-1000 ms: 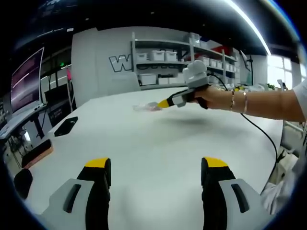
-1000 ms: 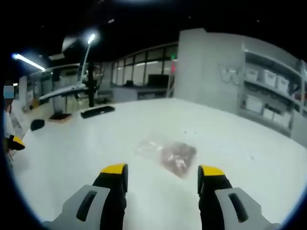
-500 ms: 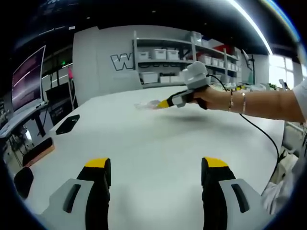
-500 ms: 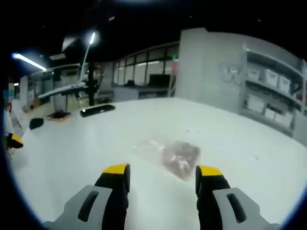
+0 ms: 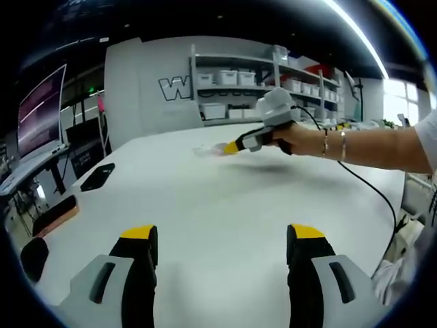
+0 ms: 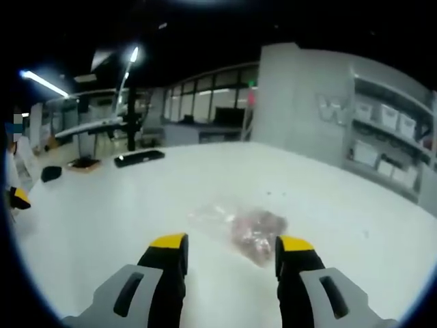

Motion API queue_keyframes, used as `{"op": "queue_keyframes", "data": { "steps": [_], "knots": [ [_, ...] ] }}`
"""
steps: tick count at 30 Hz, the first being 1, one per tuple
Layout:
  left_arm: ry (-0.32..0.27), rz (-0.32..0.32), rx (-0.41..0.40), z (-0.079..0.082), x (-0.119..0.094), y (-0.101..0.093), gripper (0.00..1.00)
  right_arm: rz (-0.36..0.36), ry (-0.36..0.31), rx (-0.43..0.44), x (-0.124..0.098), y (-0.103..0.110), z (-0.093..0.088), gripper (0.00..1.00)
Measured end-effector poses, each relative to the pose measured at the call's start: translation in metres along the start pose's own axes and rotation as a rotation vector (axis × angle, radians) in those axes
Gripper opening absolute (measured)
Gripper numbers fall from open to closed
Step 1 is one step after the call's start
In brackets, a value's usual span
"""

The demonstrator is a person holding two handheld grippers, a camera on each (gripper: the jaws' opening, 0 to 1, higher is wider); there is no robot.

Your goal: Open the resealable bag by pulling the two sides of the seal apart until the entire bag opening is separated and visibly accessible.

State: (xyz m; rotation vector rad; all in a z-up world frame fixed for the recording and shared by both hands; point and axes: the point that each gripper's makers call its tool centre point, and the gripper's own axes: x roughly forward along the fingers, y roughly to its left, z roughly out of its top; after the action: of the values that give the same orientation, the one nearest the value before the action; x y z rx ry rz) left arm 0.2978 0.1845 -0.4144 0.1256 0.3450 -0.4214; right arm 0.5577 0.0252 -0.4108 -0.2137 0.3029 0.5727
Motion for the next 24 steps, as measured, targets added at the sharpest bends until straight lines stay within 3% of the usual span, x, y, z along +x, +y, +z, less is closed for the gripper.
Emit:
{"op": "queue_keyframes", "data": {
  "steps": [24],
  "knots": [
    [0.003,-0.004,-0.007,-0.003,-0.002,0.004,0.77,0.012,0.019,-0.027,0.016,0.011,0.000,0.46]
  ]
}}
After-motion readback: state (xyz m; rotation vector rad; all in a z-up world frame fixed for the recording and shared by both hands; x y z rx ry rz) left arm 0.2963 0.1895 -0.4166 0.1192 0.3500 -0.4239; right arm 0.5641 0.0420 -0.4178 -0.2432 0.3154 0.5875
